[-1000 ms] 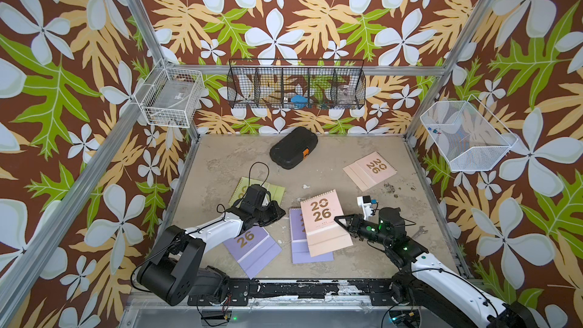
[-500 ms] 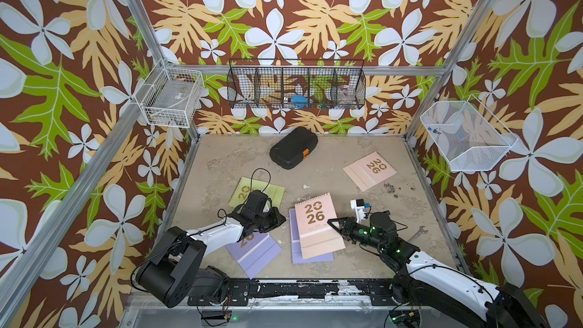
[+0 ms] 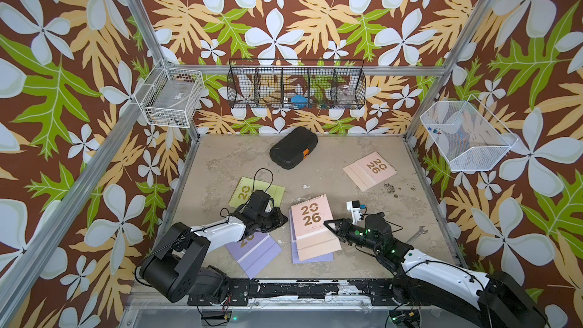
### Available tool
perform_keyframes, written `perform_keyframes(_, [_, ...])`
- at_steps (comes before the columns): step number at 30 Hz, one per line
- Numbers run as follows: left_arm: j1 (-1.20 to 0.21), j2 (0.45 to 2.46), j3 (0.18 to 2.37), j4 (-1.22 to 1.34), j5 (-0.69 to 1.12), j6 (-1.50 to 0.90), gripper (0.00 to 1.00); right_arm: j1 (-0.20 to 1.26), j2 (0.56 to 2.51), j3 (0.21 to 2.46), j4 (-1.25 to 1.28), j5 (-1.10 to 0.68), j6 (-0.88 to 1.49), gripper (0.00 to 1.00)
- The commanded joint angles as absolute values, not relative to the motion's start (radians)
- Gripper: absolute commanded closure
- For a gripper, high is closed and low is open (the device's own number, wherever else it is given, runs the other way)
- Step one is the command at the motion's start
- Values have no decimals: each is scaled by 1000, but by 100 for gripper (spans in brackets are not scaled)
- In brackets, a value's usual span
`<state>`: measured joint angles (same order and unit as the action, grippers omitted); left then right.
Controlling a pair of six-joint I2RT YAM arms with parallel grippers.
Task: Stack the calendars
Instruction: Place the calendar at the calendar.
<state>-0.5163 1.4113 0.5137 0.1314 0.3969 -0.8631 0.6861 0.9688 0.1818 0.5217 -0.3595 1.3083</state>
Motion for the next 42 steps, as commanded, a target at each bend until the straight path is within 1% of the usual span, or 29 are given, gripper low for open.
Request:
perform_keyframes(1, [-520,1417,522,148,402,-864,85,689,981,178,623,-364,1318,84])
perform_keyframes(17, [-529,1431,537,148,402,-865,85,696,1057,170,683,-368,1316,83])
perform_keyframes(25, [-529,1434,541,147,401,-865,85,697,1078,167,680,-364,1311,77])
perform_keyframes(42, [-531,1447,554,152,399,-870,85,705,1112,180,566,-351,1276,71])
